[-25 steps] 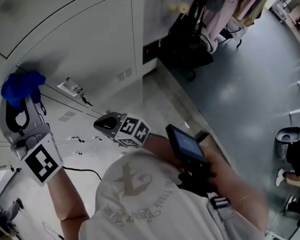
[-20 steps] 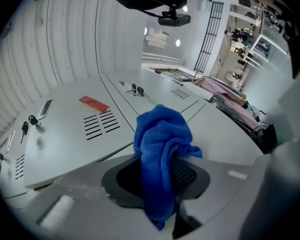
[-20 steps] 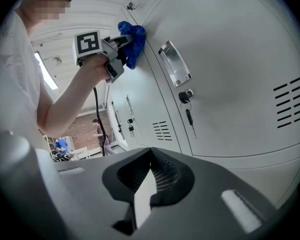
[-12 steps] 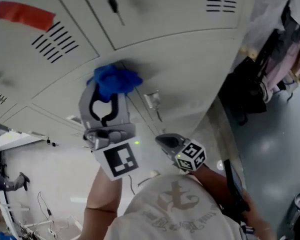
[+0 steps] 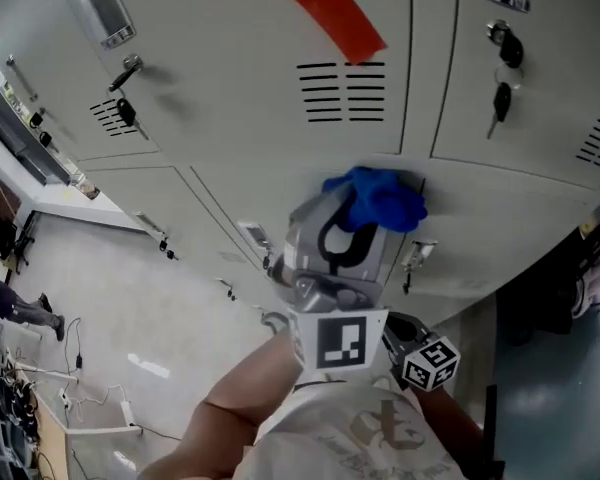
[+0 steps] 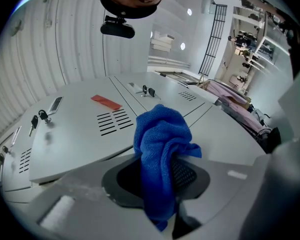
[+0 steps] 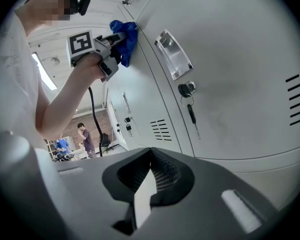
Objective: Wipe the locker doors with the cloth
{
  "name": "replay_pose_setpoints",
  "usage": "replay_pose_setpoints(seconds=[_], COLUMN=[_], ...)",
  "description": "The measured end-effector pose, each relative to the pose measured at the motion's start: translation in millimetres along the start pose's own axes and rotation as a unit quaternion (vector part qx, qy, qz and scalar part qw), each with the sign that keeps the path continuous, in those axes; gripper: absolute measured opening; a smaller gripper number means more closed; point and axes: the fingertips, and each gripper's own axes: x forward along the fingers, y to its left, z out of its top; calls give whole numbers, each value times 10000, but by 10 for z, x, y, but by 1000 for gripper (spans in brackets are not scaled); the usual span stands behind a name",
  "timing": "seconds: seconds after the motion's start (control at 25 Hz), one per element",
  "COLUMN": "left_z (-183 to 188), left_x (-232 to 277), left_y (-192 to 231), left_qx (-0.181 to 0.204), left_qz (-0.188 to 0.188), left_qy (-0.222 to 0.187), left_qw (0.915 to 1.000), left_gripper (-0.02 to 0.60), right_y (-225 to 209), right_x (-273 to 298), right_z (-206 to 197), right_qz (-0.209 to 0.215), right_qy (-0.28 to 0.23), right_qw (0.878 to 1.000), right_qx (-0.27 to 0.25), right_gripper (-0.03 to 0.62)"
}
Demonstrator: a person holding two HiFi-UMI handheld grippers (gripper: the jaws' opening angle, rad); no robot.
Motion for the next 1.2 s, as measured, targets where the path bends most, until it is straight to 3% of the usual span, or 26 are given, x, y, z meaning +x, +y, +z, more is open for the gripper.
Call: replay_pose_setpoints(seconds=[0.24,0.56,0.84,1.2], left_z=[-158,-544,-737,-818], left_x=[-152,-416,-599,-703], left_y=[453,949,1360,1625], left_qx=[95,-128,-717,-503], left_qz=[420,771,1235,1432], left_qy=[84,428,425,529], left_qw=[9990,9960,9888,9870], left_gripper=[126,126,126,127], right_y=[39,100,148,162], right_x=[126,218,256,288], right_z=[23,-44,-62,-79], right_qz=[123,209,233,236], right_qy=[23,105,151,204], right_qw=[9999,9997,9996,9995], right_qx=[-24,-17,-18,-21], right_gripper=[9,9,9,9])
